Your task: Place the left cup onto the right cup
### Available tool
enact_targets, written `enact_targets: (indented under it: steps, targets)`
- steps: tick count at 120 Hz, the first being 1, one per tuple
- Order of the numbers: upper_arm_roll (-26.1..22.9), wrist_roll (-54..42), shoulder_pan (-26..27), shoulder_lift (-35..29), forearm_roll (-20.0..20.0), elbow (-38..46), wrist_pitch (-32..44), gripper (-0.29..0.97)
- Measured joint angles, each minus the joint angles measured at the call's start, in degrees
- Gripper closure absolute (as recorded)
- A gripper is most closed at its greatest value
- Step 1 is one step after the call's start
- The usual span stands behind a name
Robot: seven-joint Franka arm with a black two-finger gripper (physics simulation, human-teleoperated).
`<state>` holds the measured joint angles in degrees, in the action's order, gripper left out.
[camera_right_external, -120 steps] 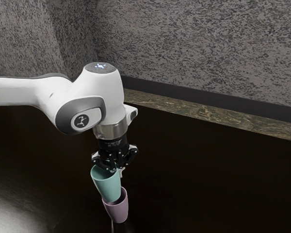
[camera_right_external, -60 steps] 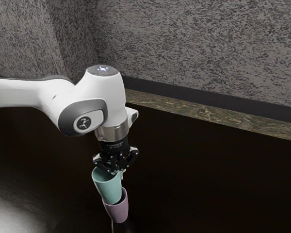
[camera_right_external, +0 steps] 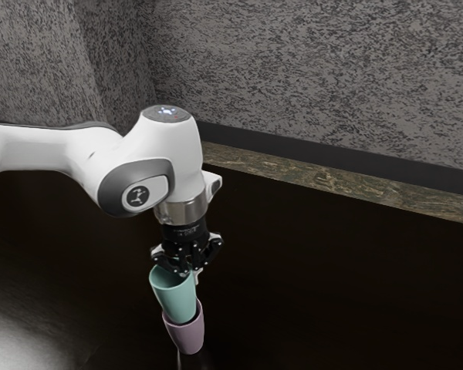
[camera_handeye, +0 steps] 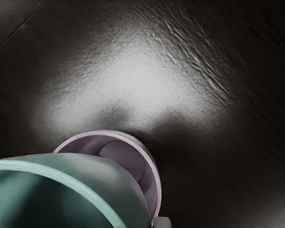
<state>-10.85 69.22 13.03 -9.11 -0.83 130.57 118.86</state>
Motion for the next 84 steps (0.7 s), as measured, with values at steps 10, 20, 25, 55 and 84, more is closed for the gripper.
enact_targets:
  steps: [10, 20, 25, 55, 84]
  targets:
    - [0.0, -0.1, -0.1, 0.2, 0.0, 0.0, 0.2, 0.78]
    - [0.0, -0.3, -0.1, 0.4, 0.0, 0.0, 0.4, 0.78]
    - [0.1, -0.3, -0.1, 0.5, 0.0, 0.0, 0.5, 0.78]
    - [0.2, -0.8, -1.0, 0.9, 0.0, 0.0, 0.7, 0.78]
    - [0.1, -1.2, -0.9, 0.9, -0.2, 0.1, 0.8, 0.3]
